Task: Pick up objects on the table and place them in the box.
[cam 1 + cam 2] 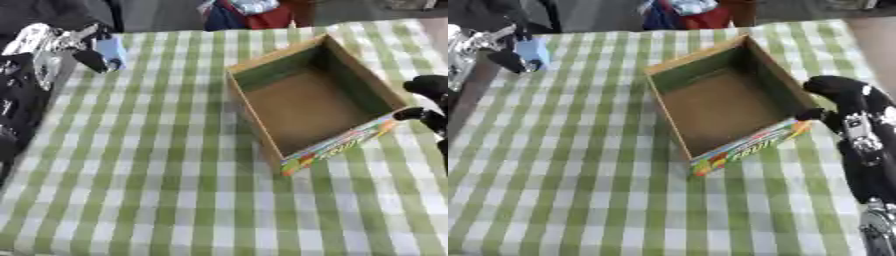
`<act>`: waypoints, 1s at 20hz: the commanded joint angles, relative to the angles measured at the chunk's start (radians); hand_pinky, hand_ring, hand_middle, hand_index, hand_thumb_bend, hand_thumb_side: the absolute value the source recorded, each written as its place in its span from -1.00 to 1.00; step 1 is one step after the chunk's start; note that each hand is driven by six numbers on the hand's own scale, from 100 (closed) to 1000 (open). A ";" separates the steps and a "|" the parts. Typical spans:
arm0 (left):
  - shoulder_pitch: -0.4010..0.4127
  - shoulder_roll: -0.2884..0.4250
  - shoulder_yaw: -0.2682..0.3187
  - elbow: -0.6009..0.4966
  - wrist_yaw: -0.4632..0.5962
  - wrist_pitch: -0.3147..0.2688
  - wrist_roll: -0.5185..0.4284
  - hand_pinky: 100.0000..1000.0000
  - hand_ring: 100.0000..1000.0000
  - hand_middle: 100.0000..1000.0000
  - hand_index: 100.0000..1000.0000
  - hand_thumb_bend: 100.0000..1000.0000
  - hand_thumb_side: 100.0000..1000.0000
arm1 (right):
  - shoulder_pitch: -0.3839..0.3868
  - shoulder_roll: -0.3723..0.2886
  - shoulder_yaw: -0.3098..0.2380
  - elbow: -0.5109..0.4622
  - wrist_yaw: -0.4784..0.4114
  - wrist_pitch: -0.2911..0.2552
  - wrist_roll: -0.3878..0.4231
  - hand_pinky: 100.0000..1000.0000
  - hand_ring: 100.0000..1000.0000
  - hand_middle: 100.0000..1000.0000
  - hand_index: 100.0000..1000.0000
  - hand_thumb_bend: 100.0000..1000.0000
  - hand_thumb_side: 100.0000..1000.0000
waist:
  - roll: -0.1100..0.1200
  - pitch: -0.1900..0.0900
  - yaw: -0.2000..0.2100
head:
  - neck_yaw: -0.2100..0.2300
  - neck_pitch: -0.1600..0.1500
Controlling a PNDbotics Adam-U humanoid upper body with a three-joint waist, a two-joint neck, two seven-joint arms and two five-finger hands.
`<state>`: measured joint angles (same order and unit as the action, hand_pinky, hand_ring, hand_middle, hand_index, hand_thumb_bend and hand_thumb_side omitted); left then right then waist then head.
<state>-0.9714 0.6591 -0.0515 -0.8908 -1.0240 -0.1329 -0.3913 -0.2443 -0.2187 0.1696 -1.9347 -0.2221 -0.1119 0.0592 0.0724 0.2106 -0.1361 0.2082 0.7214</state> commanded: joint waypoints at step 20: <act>-0.127 -0.317 -0.289 -0.303 0.106 -0.218 -0.079 0.40 0.21 0.11 0.40 -0.76 -0.39 | -0.032 -0.002 0.030 -0.017 -0.034 0.013 0.041 0.11 0.60 0.37 0.35 -1.00 0.01 | -0.001 -0.022 -0.053 | 0.030 -0.007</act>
<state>-1.0810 0.3433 -0.3358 -1.1789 -0.9147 -0.3406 -0.4730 -0.2641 -0.2165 0.1980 -1.9348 -0.2496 -0.0963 0.0953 0.0759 0.2035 -0.1905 0.2346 0.7246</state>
